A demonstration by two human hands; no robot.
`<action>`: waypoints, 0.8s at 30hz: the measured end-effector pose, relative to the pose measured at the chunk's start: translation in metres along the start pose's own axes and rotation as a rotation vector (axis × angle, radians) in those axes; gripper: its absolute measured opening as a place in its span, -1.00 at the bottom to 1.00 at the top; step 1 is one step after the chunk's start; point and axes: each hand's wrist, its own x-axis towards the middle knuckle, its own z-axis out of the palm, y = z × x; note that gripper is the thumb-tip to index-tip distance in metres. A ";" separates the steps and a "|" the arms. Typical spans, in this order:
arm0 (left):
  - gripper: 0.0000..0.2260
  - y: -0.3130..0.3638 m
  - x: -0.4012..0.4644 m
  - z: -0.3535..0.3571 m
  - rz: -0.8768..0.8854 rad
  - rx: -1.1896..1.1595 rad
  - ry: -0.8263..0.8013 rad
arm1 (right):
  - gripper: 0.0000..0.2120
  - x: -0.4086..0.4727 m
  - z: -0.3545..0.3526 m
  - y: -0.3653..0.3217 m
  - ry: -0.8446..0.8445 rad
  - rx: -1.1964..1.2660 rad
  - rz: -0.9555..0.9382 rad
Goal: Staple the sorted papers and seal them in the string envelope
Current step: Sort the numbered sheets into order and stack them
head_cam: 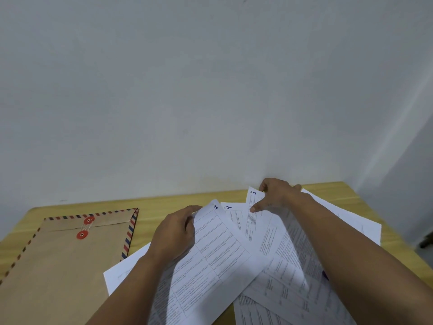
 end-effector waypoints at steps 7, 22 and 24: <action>-0.55 0.001 0.000 0.000 0.006 0.016 -0.014 | -0.31 0.000 -0.003 -0.002 0.011 -0.059 0.005; -0.56 0.001 0.001 0.002 0.003 0.032 -0.030 | -0.48 -0.002 0.001 0.006 0.048 0.099 -0.069; -0.55 0.001 0.001 0.001 0.002 0.038 -0.021 | -0.63 -0.001 0.002 0.007 0.069 0.125 -0.089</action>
